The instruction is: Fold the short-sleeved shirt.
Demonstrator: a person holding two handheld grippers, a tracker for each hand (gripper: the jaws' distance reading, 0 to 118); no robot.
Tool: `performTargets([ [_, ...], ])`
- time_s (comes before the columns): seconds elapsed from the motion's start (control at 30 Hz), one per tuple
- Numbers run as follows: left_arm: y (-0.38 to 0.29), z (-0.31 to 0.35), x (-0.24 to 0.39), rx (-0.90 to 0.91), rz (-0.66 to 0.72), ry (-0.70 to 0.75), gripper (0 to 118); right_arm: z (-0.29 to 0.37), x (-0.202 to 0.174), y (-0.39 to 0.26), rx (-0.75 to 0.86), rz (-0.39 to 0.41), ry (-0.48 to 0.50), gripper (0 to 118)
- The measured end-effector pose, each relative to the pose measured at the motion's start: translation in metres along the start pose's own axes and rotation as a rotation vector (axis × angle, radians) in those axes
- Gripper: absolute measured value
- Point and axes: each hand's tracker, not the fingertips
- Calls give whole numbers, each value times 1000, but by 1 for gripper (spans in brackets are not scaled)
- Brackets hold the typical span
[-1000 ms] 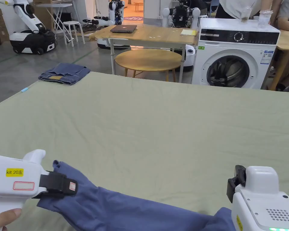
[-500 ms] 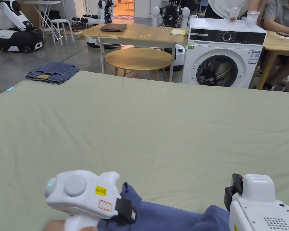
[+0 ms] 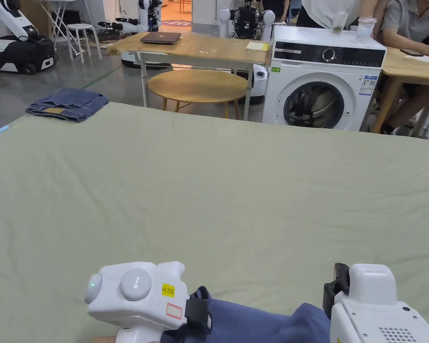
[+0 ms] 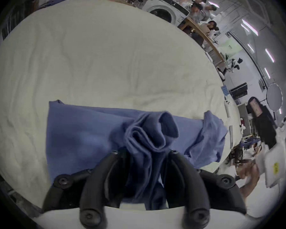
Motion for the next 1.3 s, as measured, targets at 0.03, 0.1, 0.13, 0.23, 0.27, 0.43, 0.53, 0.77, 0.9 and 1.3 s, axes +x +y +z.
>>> performTargets([
  [0.03, 1, 9, -1, 13, 6, -26, 34, 1, 0, 0, 1, 2, 2, 0],
  [0.1, 4, 28, -5, 44, 29, -81, 34, 2, -1, 1, 1, 4, 0, 0],
  [0.13, 5, 39, -6, 60, 35, -123, 34, 2, -1, 1, 1, 4, -1, 0],
  [0.23, 7, 56, -15, 119, 30, -177, 24, 0, 3, -1, -2, -4, -1, 0],
  [0.27, 6, 60, -17, 121, 28, -167, 13, 0, 4, -1, -1, -8, -2, 0],
  [0.43, 5, 38, -29, 93, 27, -57, 8, -1, 6, -2, -8, -23, -4, 0],
  [0.53, -1, 10, -32, 10, 27, -77, 8, 0, 7, -3, -13, -26, -2, 0],
  [0.77, -19, -34, -22, -56, 84, -336, 8, -2, 10, -10, -24, -19, -6, 0],
  [0.9, -21, -61, -17, -75, 80, -299, 8, -5, 11, -13, -36, -22, -8, 0],
  [1.3, -15, -36, -22, -44, 82, -368, 6, -9, 21, -15, -23, -37, -11, 0],
])
